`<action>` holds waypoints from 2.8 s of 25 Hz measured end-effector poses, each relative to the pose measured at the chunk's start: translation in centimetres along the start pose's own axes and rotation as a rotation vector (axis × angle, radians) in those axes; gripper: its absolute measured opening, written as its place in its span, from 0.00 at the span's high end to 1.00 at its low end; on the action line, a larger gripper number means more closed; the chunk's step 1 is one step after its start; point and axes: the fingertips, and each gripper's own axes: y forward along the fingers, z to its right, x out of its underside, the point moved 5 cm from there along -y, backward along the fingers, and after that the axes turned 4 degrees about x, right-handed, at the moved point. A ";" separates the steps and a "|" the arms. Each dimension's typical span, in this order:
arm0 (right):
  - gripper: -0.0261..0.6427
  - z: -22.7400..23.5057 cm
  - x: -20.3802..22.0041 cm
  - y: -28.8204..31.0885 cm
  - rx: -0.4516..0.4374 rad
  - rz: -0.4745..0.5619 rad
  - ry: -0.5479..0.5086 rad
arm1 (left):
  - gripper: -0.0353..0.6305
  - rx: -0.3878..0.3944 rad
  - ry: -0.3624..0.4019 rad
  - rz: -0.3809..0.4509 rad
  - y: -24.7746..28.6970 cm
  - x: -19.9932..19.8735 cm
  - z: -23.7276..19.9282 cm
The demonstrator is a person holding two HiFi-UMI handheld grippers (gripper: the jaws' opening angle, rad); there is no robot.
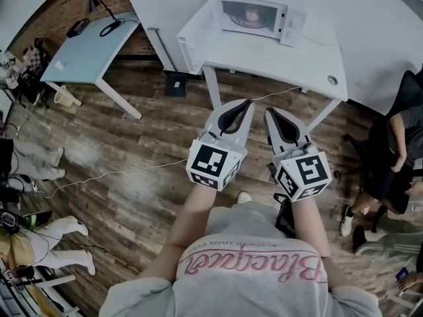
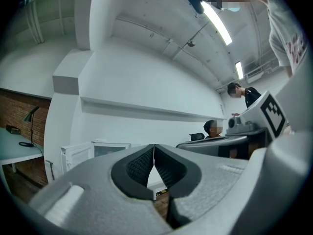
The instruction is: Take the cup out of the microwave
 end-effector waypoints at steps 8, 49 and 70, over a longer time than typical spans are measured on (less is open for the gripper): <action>0.94 3.4 0.4 2.2 -0.037 0.008 0.000 | 0.94 -0.003 0.017 -0.002 3.8 0.6 -0.7; 0.94 11.8 0.4 9.4 0.026 0.027 -0.012 | 0.94 0.027 0.043 -0.031 14.4 2.5 -6.3; 0.94 15.9 1.1 19.8 0.030 -0.022 -0.014 | 0.94 0.036 0.013 -0.043 21.0 4.4 -15.5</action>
